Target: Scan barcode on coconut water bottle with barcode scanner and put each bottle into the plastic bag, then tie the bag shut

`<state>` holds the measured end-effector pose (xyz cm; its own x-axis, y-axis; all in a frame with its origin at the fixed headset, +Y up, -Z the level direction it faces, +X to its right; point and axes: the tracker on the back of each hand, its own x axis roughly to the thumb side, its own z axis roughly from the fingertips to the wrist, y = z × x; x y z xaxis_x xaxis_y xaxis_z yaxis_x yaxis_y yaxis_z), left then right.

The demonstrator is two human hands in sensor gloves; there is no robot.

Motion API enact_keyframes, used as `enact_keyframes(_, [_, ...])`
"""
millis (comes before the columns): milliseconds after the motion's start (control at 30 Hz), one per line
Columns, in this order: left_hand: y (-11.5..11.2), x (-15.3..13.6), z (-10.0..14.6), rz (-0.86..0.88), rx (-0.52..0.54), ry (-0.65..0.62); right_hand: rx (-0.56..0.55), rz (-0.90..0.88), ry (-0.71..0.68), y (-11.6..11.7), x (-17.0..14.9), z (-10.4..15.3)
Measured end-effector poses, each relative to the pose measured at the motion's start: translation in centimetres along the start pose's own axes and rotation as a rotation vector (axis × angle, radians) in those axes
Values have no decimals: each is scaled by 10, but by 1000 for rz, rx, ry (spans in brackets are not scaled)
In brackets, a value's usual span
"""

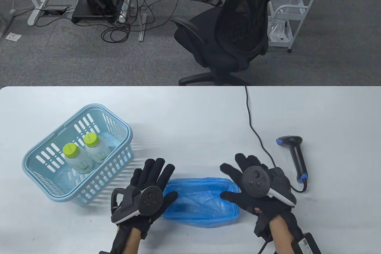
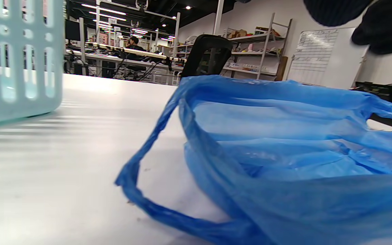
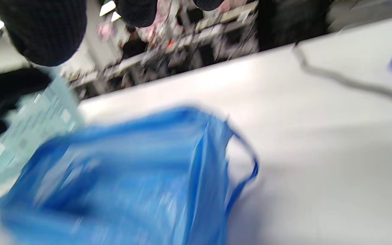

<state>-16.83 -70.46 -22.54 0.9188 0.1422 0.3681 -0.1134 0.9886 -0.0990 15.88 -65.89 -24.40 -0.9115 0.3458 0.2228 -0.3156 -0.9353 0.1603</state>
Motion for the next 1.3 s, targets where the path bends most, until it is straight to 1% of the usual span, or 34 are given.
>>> enact_keyframes(67, [0,-2,1,-16,-43,18,-148,2,81,-12,-15,-1])
enact_keyframes(133, [-1,-4,1,-39,-61,35,-229,37,176,-23,-35,-4])
enact_keyframes(200, [-2,-4,2,-41,-74,49,-259,59,293,-31,-56,-8])
enact_keyframes(333, [-4,-4,3,-57,-96,67,-275,-26,473,-41,-105,-16])
enact_keyframes(433, [-6,-4,3,-69,-115,79,-236,-17,598,-43,-132,-22])
enact_keyframes(467, [-8,-4,3,-68,-123,84,-210,-18,652,-41,-144,-25])
enact_keyframes(533, [-9,-5,3,-70,-134,93,-179,-28,710,-37,-159,-32])
enact_keyframes(700, [-9,-6,5,-72,-126,107,-76,-20,831,-16,-192,-52])
enact_keyframes(833, [-10,-8,5,-83,-136,119,-17,-60,864,-4,-209,-65])
enact_keyframes(933, [-11,-7,4,-94,-152,124,31,-72,898,0,-217,-71])
enact_keyframes(1033, [-12,-6,5,-105,-154,126,76,-128,931,6,-225,-74])
enact_keyframes(1133, [-12,-5,6,-107,-158,128,93,-176,944,12,-231,-77])
enact_keyframes(1233, [-13,-4,6,-114,-165,129,93,-156,923,11,-229,-78])
enact_keyframes(1300, [-12,-4,6,-114,-167,131,77,-186,909,10,-229,-78])
